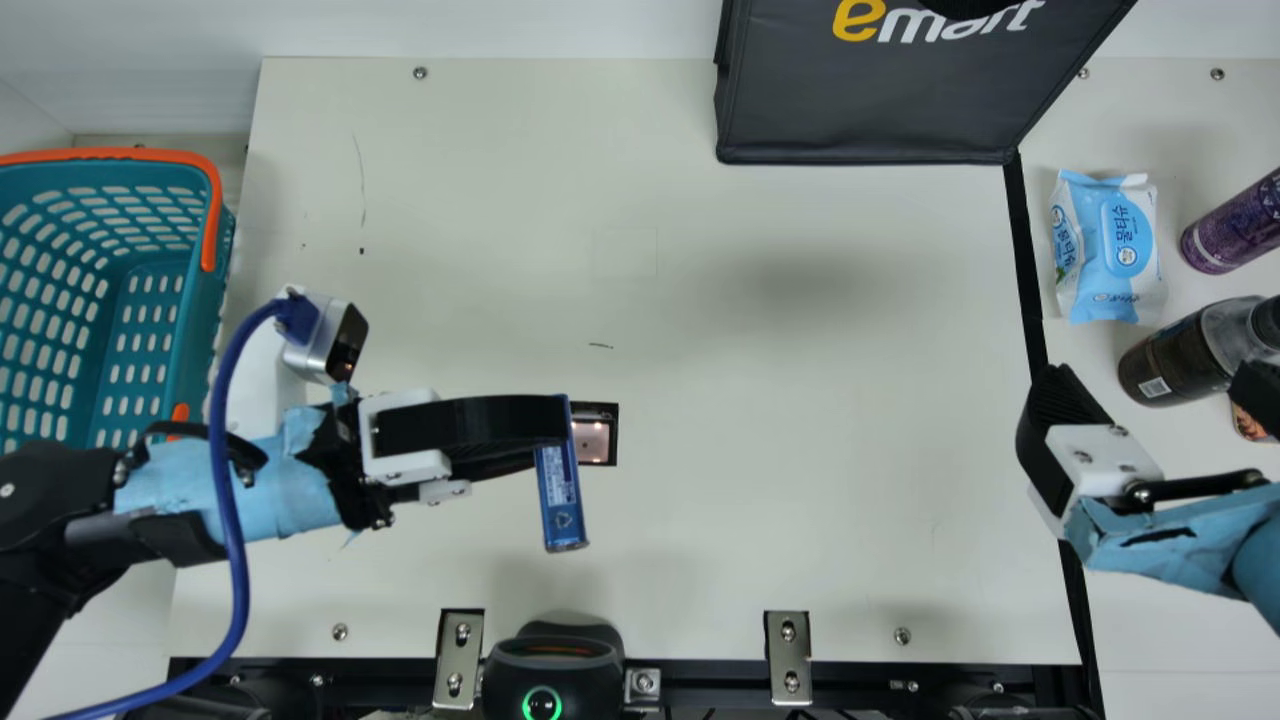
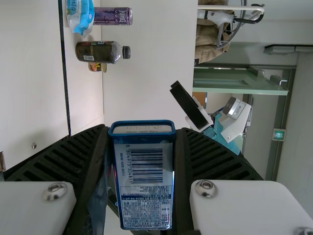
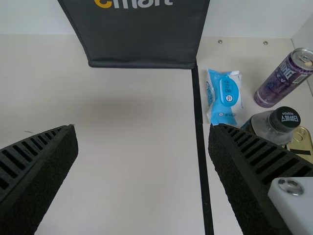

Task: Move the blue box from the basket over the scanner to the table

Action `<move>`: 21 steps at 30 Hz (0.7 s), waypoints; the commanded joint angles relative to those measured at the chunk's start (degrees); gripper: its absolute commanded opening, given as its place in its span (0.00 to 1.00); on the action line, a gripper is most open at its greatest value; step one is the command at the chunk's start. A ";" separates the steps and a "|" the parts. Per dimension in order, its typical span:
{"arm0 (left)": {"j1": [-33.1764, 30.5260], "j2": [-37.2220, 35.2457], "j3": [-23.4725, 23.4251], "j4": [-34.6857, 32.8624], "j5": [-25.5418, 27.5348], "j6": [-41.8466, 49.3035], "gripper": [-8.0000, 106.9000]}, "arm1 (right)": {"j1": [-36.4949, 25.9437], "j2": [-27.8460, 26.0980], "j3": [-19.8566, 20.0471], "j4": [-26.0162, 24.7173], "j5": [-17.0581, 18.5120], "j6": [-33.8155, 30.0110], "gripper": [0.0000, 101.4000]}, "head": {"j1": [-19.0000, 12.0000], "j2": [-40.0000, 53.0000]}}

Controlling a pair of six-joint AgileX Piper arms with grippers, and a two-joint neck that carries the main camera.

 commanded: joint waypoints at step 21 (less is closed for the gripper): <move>0.00 0.00 0.00 0.00 0.00 0.00 0.00 | 7.63 3.39 2.58 14.04 0.32 1.94 0.94 | -1.75 0.00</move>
